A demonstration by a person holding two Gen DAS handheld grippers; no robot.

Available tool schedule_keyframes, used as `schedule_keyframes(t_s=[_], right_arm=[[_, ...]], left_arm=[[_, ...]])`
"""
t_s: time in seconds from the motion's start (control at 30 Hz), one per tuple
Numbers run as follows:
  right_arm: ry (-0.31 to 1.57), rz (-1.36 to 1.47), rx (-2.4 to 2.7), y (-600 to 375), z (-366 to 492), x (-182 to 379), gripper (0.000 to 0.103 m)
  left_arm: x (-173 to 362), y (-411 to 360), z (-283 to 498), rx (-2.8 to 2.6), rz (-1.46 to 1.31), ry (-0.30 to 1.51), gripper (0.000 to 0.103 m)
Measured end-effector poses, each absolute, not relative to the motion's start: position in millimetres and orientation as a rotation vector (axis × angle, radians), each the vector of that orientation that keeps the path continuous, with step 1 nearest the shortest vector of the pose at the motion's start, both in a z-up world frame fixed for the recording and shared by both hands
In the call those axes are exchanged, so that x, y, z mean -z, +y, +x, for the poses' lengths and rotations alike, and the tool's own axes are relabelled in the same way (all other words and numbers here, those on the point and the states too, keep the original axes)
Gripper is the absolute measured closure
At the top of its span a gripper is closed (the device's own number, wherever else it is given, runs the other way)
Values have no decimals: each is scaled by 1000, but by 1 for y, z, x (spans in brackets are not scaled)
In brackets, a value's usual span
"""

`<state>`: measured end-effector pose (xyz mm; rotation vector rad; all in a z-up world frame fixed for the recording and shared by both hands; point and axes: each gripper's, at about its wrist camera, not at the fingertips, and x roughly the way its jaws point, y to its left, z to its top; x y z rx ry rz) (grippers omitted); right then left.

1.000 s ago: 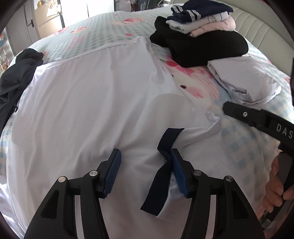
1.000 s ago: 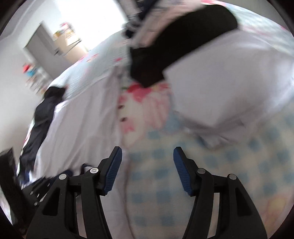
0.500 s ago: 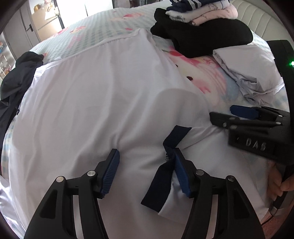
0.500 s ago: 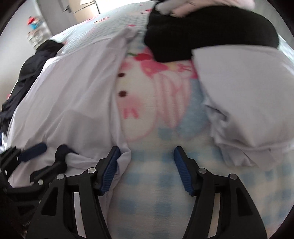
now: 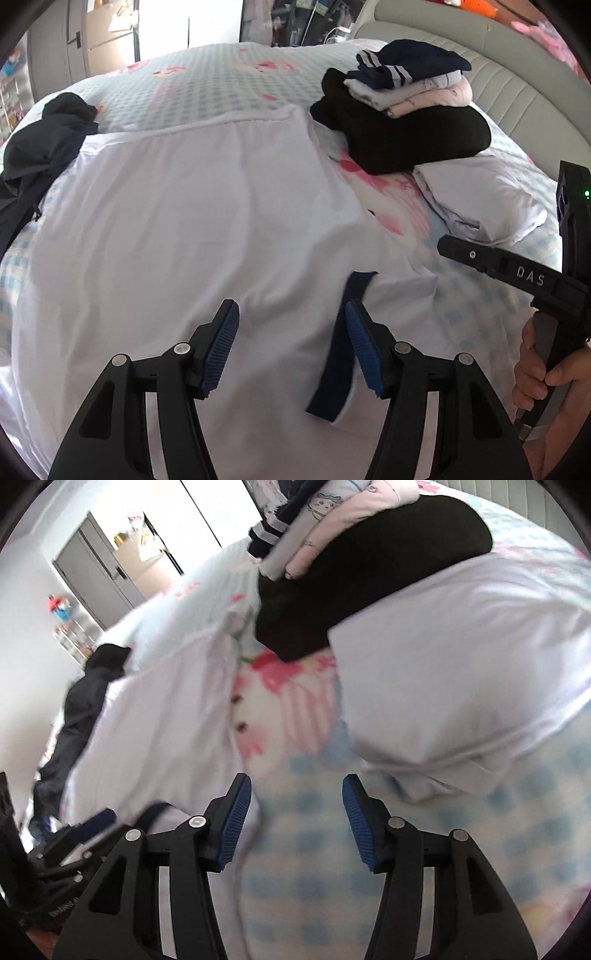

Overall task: Fold clothes
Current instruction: 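Release the collar trim with the left gripper and withdraw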

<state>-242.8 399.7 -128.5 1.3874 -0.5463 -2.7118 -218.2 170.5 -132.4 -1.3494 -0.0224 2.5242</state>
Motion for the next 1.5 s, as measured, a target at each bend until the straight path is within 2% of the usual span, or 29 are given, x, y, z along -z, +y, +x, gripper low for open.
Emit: schedule_keyframes(t_s=[0.1,0.17,0.27,0.3,0.37,0.47,0.6,0.73,0.83,0.87,0.93,1.03,1.13,1.2,1.3,1.43,1.5], right_arm=[[-482,1410,2638,369,-265,139,50],[-357,1475,2647,353,-268,147,49],[-233,1527,2701,343,-270,152,50],[-260,1529,2716,348,-269,150,50],[-344,1478,2718,358,-264,142,50],[-472,1304,2748,372,-239,113,50],[-624,1207,2727,372,-205,93,46],[-586,1316,2710,352,-173,104,46],[-581,1443,2660,345,-150,122,46],[-528,1495,2676,342,-147,128,46],[-442,1571,2709,340,-142,137,46],[-476,1569,2718,345,-132,136,46],[-496,1561,2732,346,-123,135,46],[-424,1556,2764,340,-118,133,46],[-333,1630,2793,335,-120,142,45],[-399,1538,2830,337,-114,132,46],[-403,1519,2828,335,-111,131,45]], left_arm=[[133,164,-219,-2516,-1369,-19,41],[137,159,-215,-2508,-1393,-7,41],[155,157,-216,-2518,-1496,95,41],[157,154,-216,-2516,-1513,98,41],[149,141,-213,-2526,-1496,-12,41],[134,127,-206,-2535,-1445,-128,41],[117,141,-190,-2524,-1319,-78,41],[113,164,-181,-2469,-1261,2,41],[132,173,-185,-2489,-1392,156,40],[138,171,-185,-2502,-1424,189,39],[142,158,-186,-2513,-1462,125,38],[139,138,-188,-2489,-1477,-100,37],[126,143,-184,-2440,-1356,-204,37],[124,154,-181,-2413,-1303,-197,37],[135,173,-182,-2395,-1361,-87,37],[136,181,-175,-2407,-1363,51,37],[135,175,-170,-2401,-1370,49,37]])
